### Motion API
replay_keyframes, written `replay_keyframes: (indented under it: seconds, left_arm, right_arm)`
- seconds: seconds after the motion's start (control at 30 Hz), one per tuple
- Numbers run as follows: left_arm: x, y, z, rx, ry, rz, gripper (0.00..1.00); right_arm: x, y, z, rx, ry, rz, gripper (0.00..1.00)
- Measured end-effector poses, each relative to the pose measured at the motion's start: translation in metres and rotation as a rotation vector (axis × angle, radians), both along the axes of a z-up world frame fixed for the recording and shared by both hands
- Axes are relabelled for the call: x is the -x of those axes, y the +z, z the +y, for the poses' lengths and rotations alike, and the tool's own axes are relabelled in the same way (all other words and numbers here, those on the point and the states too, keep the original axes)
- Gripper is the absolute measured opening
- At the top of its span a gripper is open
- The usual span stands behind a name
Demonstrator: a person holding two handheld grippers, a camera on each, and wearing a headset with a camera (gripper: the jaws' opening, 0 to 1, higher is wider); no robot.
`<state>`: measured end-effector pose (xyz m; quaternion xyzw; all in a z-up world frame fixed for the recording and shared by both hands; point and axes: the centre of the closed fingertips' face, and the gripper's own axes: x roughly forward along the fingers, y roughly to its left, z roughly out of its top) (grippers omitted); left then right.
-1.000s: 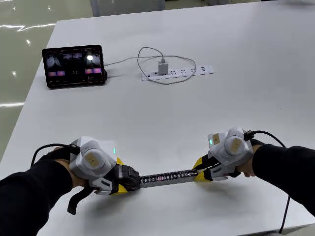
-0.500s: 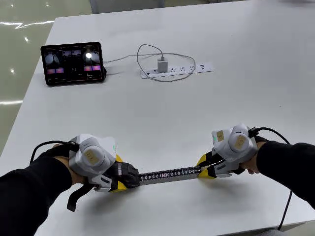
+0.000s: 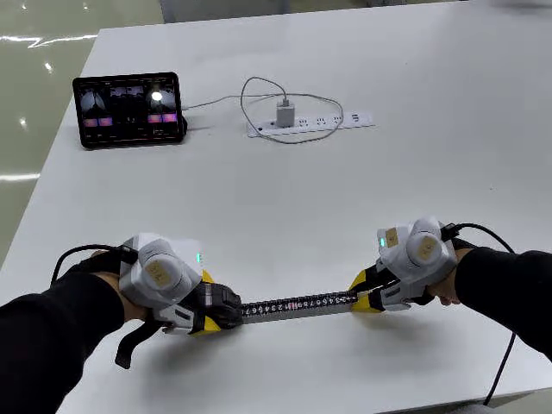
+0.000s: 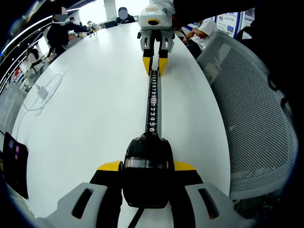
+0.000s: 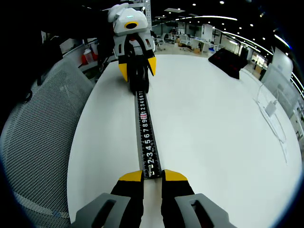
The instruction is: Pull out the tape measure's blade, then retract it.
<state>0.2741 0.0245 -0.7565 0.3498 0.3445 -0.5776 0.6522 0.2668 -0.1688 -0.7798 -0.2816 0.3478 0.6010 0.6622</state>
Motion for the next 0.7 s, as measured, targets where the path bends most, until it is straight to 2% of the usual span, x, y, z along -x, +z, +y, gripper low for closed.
replay_keyframes:
  seconds: [0.7]
  left_arm:
    - [0.000,-0.001,0.000,0.001,-0.003,0.004,0.32]
  right_arm:
    - [-0.001,0.000,-0.014,0.000,-0.022,0.004,0.10]
